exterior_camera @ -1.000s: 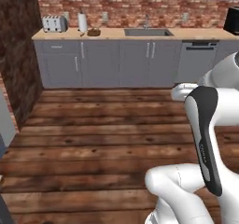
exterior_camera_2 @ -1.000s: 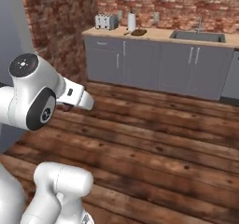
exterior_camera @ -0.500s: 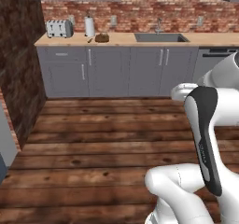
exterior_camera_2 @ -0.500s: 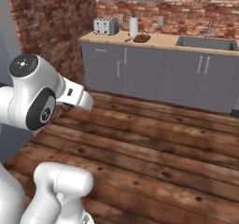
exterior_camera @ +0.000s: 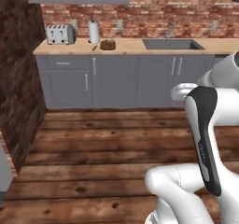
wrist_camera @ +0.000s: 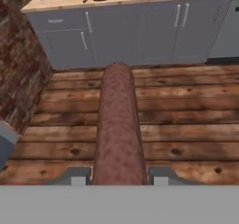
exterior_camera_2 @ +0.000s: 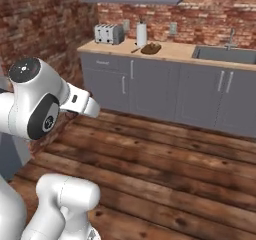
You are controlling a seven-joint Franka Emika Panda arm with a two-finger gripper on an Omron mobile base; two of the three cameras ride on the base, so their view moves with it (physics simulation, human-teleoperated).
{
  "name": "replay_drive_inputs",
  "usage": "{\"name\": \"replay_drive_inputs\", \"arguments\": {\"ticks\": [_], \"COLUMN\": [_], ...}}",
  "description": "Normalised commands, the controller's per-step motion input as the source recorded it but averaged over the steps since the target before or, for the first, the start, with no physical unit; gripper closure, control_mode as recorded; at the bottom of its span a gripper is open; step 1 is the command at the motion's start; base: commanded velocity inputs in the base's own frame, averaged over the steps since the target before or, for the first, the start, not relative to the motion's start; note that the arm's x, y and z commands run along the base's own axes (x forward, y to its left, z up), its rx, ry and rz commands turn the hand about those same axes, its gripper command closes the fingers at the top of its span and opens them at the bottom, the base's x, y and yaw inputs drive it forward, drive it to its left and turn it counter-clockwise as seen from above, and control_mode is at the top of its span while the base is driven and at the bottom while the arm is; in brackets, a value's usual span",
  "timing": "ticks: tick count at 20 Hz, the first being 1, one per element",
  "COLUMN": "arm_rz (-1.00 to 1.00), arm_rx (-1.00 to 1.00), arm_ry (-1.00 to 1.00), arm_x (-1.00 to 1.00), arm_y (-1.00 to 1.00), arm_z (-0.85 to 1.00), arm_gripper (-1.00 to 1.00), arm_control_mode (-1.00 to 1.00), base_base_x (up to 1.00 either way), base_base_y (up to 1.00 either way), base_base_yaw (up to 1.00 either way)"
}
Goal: Retrieve the sausage and cheese from the fridge and place them on the cutting board on the counter.
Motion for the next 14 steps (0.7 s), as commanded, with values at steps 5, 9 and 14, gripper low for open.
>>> {"name": "replay_drive_inputs", "arguments": {"ticks": [5, 9, 14], "arm_rz": [0.00, 0.00, 0.00], "arm_rx": [0.00, 0.00, 0.00], "arm_ry": [0.00, 0.00, 0.00], "arm_x": [0.00, 0.00, 0.00], "arm_y": [0.00, 0.00, 0.00], "arm_z": [0.00, 0.00, 0.00], "arm_gripper": [1.00, 1.00, 1.00], "arm_control_mode": [1.00, 1.00, 1.00], "base_base_x": [1.00, 1.00, 1.00], "base_base_y": [0.14, 0.14, 0.22], "base_base_yaw": [0.00, 0.00, 0.00]}}
